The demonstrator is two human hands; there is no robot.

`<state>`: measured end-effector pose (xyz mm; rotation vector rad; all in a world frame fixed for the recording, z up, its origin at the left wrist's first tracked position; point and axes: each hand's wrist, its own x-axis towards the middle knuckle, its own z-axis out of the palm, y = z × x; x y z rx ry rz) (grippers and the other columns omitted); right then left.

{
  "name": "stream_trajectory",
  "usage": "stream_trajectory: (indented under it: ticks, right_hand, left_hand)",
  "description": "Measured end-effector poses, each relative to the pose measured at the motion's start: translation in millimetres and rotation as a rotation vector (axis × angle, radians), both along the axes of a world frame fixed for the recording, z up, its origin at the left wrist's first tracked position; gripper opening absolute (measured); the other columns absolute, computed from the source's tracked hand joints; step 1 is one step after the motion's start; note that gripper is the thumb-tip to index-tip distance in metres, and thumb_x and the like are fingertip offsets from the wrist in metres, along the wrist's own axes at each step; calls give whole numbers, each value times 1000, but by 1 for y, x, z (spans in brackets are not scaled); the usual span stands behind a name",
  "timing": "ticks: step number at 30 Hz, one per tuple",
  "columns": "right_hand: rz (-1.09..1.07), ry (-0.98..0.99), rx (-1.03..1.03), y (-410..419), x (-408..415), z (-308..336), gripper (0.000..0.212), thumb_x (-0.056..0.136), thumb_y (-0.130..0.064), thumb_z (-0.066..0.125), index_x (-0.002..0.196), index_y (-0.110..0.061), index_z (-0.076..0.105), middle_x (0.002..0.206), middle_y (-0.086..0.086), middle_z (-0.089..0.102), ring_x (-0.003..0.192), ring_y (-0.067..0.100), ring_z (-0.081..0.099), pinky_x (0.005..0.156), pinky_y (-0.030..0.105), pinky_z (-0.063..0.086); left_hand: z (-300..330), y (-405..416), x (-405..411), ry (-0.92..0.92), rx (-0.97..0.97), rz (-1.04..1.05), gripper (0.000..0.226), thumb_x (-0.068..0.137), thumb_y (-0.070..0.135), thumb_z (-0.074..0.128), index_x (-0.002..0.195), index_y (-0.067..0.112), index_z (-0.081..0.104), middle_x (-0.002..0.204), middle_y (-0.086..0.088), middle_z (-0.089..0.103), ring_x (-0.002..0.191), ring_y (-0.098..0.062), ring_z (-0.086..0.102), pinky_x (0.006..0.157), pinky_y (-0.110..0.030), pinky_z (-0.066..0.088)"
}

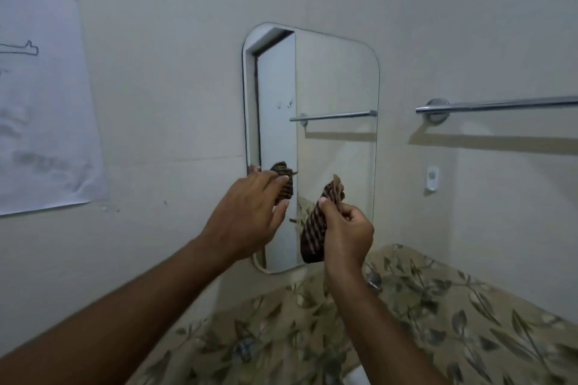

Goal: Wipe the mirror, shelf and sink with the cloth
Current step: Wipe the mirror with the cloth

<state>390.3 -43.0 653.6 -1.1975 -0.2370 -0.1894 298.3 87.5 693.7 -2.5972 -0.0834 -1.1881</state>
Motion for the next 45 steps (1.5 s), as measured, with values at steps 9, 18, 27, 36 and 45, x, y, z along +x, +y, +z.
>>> stream_trajectory:
  ticks: [9,18,27,36,45]
  right_hand:
    - [-217,-521,24,54,25,50,26,94,-24,66,115,-11,60,114,2,64,102,12,62,77,-1,44]
    - [-419,-1126,-160,119,60,131,57,92,-11,59,145,-1,42,148,16,50,133,28,55,101,37,53]
    - [-512,-1349,-244,143,73,183,50,101,-9,42,150,0,36,159,15,34,152,25,23,120,46,28]
    - [-472,-1133,-221,127,114,219,54,107,-28,34,157,-10,22,165,4,20,154,14,9,125,41,17]
    - [-393,-1345,-264,134,90,199,52,103,-17,35,153,-2,30,163,10,26,154,20,15,125,42,18]
  left_hand:
    - [93,42,17,-56,342,78,32,100,31,46,122,11,60,116,-8,62,102,-24,58,85,-38,46]
    - [153,70,34,-374,316,33,35,100,21,43,123,-1,57,118,-20,55,106,-33,52,92,-46,47]
    - [176,64,53,-494,200,208,47,106,22,32,146,-1,38,135,-18,47,107,-31,47,88,-41,41]
    - [173,67,55,-435,283,349,53,108,28,25,150,-4,27,137,-19,42,109,-32,45,85,-42,40]
    - [173,61,54,-431,289,383,60,108,37,16,150,-4,26,141,-21,40,113,-34,44,88,-44,41]
